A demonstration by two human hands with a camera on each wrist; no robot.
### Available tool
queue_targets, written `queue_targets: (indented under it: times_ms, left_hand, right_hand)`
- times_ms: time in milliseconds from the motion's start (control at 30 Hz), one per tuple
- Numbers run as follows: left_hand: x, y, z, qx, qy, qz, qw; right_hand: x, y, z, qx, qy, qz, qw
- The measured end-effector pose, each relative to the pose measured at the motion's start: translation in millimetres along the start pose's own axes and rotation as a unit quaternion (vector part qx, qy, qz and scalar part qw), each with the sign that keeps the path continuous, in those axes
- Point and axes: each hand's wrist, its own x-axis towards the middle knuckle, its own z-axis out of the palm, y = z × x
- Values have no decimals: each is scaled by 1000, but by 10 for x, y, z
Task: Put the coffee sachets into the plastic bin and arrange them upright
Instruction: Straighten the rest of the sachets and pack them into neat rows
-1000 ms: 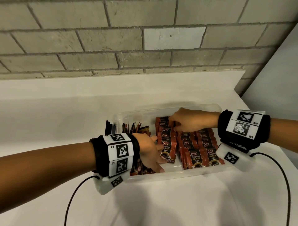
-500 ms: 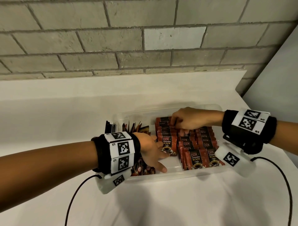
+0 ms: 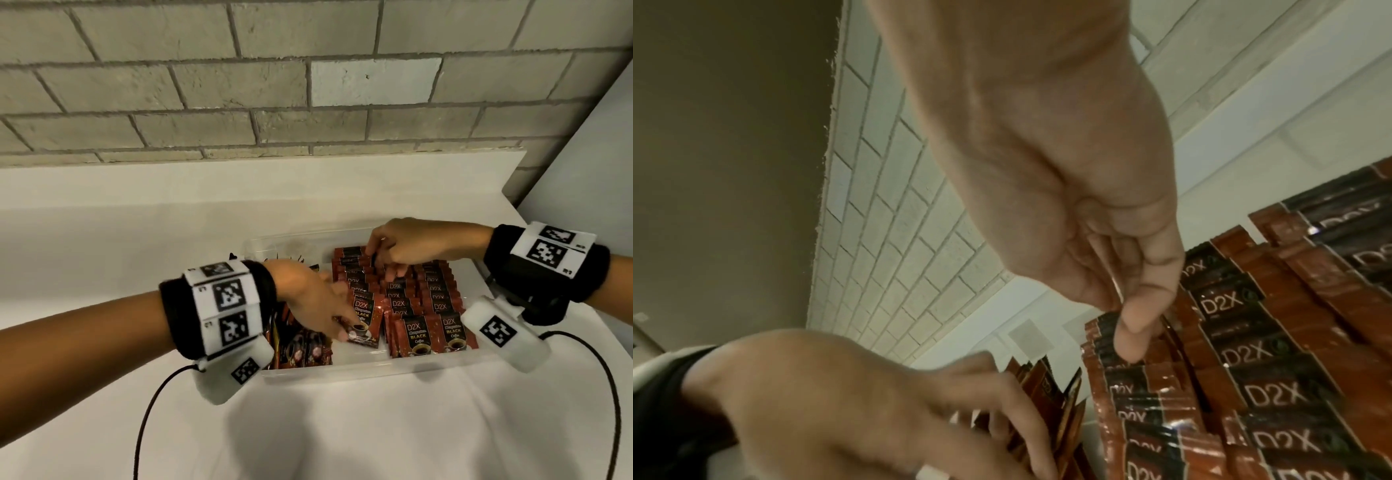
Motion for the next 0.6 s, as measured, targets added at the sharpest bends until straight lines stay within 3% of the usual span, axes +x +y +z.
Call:
queue_targets:
  times_ms: [100, 300, 467, 600]
  left_hand:
    - [-252, -177, -74, -72, 50, 20, 996]
    - [-536, -478, 11, -109, 88, -13, 990]
    - [-655, -597, 224, -124, 132, -44, 982]
    - [-694, -584, 437, -154, 158, -27, 975]
  right_hand:
    - [-70, -82, 33, 9, -37, -20, 999]
    - [-30, -293, 459, -8, -228, 20, 973]
    - [130, -459, 688, 40, -260, 90, 961]
    - [211, -598, 776, 86, -271, 105, 953]
